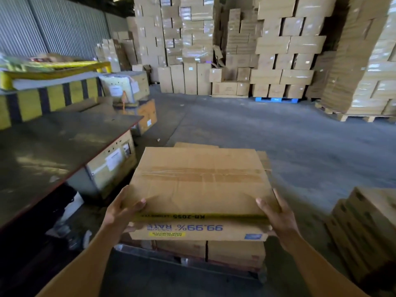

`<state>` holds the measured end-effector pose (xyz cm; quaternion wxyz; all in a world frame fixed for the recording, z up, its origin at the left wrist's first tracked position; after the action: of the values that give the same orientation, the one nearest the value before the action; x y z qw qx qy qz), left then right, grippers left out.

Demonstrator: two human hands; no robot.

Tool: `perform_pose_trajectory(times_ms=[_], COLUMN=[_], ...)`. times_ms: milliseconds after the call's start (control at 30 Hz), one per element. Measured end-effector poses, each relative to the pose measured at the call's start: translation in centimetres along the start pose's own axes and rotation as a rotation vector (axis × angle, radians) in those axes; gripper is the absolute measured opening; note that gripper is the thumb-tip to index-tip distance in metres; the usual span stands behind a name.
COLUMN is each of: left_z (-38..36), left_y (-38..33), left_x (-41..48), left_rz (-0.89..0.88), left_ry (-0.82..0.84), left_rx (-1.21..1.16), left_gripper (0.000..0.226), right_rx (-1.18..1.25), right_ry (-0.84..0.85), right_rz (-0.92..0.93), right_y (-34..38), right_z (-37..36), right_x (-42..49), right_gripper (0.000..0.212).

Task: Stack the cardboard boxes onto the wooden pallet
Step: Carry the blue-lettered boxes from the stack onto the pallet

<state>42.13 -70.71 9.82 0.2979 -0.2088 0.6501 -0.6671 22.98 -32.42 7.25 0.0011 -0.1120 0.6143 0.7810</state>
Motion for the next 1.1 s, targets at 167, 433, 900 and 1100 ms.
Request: perform_pose_trajectory(times_ms=[167, 433, 900, 1100], left_z=[1.5, 3.1, 8.7, 11.0], left_y=[2.4, 6.6, 18.8, 23.4], left_x=[6.7, 18.2, 33.5, 37.1], left_rz=[0.070, 0.211, 0.416, 0.457], left_ry=[-0.036, -0.105, 0.144, 0.204], left_rx=[0.029, 0.091, 0.200, 0.160], left_gripper=[0.086, 0.077, 0.088, 0.086], right_rx=[-0.013, 0.080, -0.035, -0.084], right_ry=[0.050, 0.043, -0.183, -0.190], right_rz=[-0.081, -0.230, -0.495, -0.543], right_y=[-0.8, -2.4, -11.8, -15.0], right_z=[-5.7, -15.0, -27.9, -32.3], right_x=[5.5, 13.6, 15.5, 16.3], right_gripper=[0.090, 0.062, 0.059, 0.056])
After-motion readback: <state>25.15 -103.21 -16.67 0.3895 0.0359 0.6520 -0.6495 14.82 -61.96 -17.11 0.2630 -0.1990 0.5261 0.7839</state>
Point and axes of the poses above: each hand's wrist, its own x-axis towards the middle knuckle, its own z-axis out of the back of the hand, y = z × x, the point moved 1 cm from there along x, towards the middle knuckle, and after that the axes turned 4 degrees about -z, right-handed, at the moved point
